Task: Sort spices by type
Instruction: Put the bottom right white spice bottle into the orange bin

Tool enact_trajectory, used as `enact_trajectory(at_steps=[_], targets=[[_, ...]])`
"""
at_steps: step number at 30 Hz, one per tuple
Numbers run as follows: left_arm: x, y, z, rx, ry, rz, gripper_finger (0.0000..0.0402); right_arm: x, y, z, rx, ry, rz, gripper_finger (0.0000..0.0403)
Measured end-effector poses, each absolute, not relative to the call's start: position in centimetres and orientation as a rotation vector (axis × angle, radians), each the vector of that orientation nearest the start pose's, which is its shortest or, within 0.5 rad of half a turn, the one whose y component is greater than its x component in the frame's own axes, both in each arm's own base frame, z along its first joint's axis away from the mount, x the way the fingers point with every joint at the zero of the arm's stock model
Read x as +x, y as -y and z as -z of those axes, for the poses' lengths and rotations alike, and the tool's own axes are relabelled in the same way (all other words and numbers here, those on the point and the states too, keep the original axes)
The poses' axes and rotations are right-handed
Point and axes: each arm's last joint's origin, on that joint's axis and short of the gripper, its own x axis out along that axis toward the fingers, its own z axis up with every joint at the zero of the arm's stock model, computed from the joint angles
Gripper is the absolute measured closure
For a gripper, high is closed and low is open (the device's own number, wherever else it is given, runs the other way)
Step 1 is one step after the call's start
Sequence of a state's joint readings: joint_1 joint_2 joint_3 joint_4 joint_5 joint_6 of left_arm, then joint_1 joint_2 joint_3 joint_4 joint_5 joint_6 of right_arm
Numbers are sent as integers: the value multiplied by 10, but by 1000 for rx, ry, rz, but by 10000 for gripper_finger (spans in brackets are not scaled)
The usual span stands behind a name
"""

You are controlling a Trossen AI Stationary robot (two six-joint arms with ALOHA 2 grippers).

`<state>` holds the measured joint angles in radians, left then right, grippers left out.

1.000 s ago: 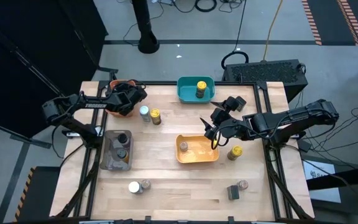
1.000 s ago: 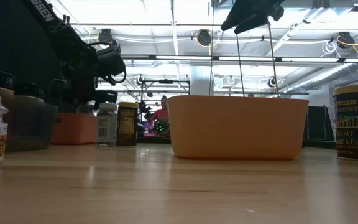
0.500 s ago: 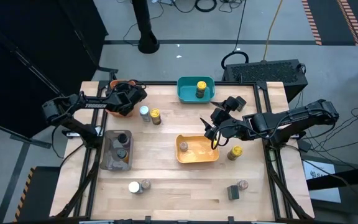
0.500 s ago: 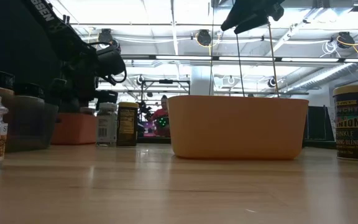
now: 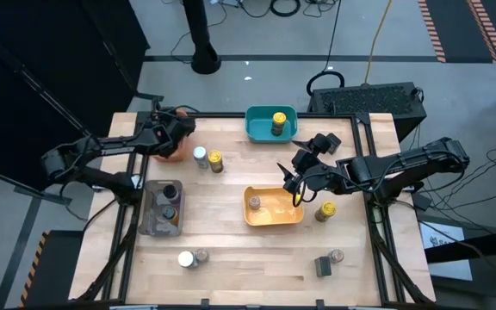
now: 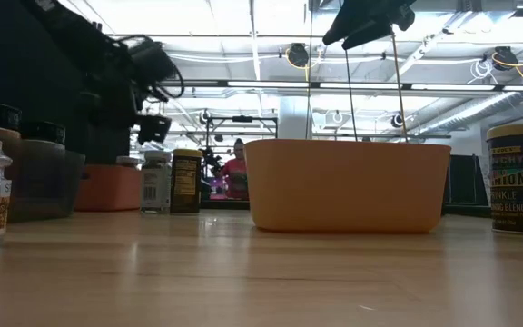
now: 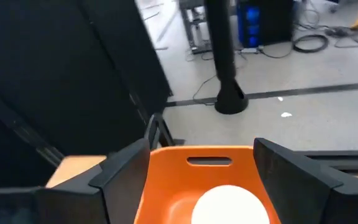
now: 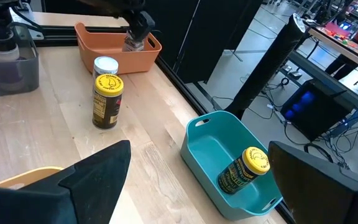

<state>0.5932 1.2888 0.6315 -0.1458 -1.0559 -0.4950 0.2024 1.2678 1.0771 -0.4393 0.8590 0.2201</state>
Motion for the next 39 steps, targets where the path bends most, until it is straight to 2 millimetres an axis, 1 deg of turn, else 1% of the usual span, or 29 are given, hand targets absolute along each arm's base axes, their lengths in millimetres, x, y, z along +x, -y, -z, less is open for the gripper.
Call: enact_trajectory(at_steps=[1, 3, 7, 9, 11, 13, 15, 20, 21, 28, 39], targets=[[179, -150, -200, -148, -483, -1676, 109, 262, -31, -317, -117, -478, 688, 39], [179, -145, -207, -163, -527, -1540, 109, 262, -31, -317, -117, -478, 688, 39], [175, -134, -222, -331, -579, -1247, 114, 262, -32, -317, -117, -478, 688, 39], [171, -128, -228, -376, -618, -1175, 123, 262, -31, -317, -117, -478, 688, 39], [164, -123, -232, -381, -675, -1140, 143, 262, -31, -317, -117, -478, 688, 39], [158, -118, -232, -392, -738, -1103, 176, 262, -31, -317, -117, -478, 688, 39], [154, -116, -231, -412, -769, -1081, 221, 262, -31, -317, -117, -478, 688, 39], [154, -119, -225, -430, -833, -1027, 369, 263, -29, -317, -117, -480, 698, 39], [154, -121, -224, -440, -838, -1035, 384, 263, -28, -317, -117, -480, 701, 39], [148, -135, -217, -441, -870, -1166, 397, 265, -27, -313, -123, -499, 705, 39], [140, -151, -209, -374, -945, -1257, 397, 268, -24, -310, -125, -509, 720, 39]])
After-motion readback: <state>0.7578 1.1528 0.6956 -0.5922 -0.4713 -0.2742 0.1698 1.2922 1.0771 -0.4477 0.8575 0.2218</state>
